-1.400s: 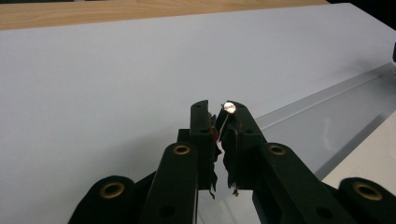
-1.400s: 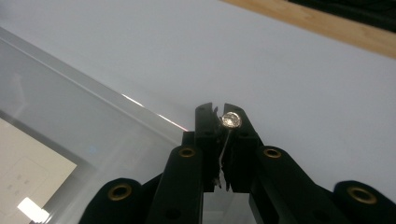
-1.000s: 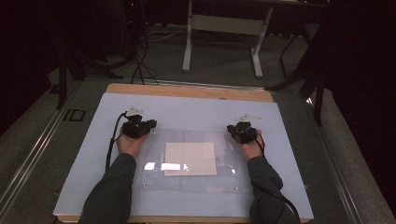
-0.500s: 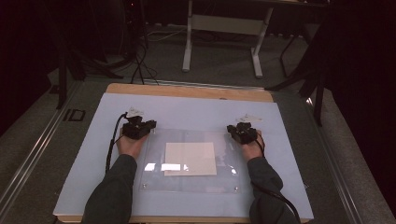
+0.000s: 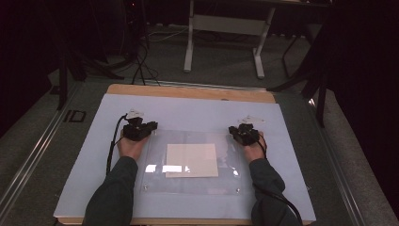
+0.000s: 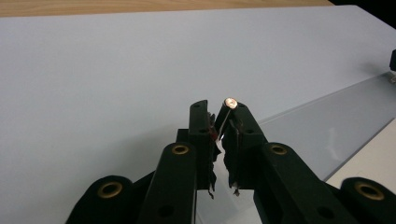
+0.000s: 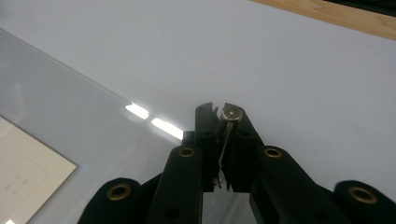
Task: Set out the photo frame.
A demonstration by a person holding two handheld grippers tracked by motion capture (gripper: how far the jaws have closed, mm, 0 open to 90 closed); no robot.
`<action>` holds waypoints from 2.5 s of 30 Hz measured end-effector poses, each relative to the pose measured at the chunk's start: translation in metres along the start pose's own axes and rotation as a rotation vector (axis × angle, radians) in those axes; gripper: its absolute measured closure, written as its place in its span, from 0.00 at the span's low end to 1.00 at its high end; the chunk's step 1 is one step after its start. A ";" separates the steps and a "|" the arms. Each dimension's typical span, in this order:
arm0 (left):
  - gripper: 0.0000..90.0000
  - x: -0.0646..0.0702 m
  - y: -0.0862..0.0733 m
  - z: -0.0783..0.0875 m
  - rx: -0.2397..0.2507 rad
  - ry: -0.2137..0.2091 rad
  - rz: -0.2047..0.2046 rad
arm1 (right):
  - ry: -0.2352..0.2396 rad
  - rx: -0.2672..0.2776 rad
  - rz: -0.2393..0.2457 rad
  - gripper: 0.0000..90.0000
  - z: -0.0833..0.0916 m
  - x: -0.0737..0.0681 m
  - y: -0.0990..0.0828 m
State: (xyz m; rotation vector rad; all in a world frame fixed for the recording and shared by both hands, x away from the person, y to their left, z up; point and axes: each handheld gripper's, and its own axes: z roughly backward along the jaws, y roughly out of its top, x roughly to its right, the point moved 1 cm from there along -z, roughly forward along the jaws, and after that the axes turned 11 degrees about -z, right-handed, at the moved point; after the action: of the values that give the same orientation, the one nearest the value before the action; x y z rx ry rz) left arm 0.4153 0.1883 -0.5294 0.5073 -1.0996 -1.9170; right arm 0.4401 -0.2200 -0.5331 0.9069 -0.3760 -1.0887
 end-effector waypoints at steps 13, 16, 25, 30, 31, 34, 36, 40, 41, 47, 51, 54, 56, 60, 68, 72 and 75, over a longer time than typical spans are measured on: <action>0.85 0.004 -0.008 0.016 0.058 -0.004 -0.047 | 0.011 0.002 -0.010 0.94 0.000 0.002 0.000; 0.89 0.002 -0.008 0.018 0.073 -0.007 -0.040 | 0.014 0.004 -0.011 0.94 0.000 0.002 0.000; 0.90 0.000 -0.004 0.010 0.083 -0.003 -0.042 | 0.019 0.001 -0.008 0.94 0.000 0.002 0.000; 0.91 0.001 -0.004 0.008 0.092 0.009 -0.050 | 0.027 -0.001 -0.005 0.94 0.000 0.003 0.000; 0.92 0.001 -0.003 0.009 0.087 0.013 -0.055 | 0.029 -0.003 -0.004 0.94 0.000 0.003 0.000; 0.92 0.001 -0.003 0.009 0.085 0.016 -0.052 | 0.031 0.009 -0.005 0.91 0.001 0.004 0.000; 0.92 0.001 -0.003 0.009 0.085 0.015 -0.050 | 0.062 0.053 -0.028 0.86 0.007 0.006 0.001; 0.92 0.001 -0.003 0.009 0.088 0.012 -0.048 | 0.072 0.080 -0.014 0.90 0.017 0.008 0.004; 0.92 0.001 -0.003 0.009 0.088 0.013 -0.048 | 0.069 0.075 -0.001 0.92 0.018 0.007 0.004; 0.92 0.001 -0.004 0.009 0.090 0.014 -0.044 | 0.075 0.082 -0.029 0.92 0.018 0.008 0.000; 0.92 0.001 -0.004 0.009 0.091 0.015 -0.043 | 0.071 0.093 -0.021 0.93 0.020 0.007 -0.002; 0.92 0.001 -0.004 0.009 0.090 0.017 -0.040 | 0.076 0.088 -0.019 0.94 0.020 0.008 -0.002; 0.92 0.001 -0.004 0.009 0.089 0.017 -0.039 | 0.077 0.082 -0.019 0.94 0.020 0.008 -0.001; 0.91 -0.001 -0.004 0.009 0.086 -0.003 -0.023 | 0.085 0.072 -0.029 0.94 0.019 0.009 0.000; 0.92 0.000 -0.002 0.008 0.076 0.014 -0.021 | 0.087 0.055 -0.046 0.94 0.019 0.010 0.002; 0.92 -0.003 0.001 0.007 0.055 -0.006 -0.008 | 0.097 0.029 -0.057 0.94 0.018 0.011 0.005; 0.92 -0.004 0.004 0.006 0.038 -0.006 0.005 | 0.093 0.011 -0.065 0.94 0.017 0.011 0.008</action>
State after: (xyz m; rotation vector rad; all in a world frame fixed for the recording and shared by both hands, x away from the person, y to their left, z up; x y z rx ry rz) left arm 0.4154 0.1934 -0.5236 0.5191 -1.1419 -1.8980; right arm 0.4382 -0.2363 -0.5185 0.9819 -0.2774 -1.0999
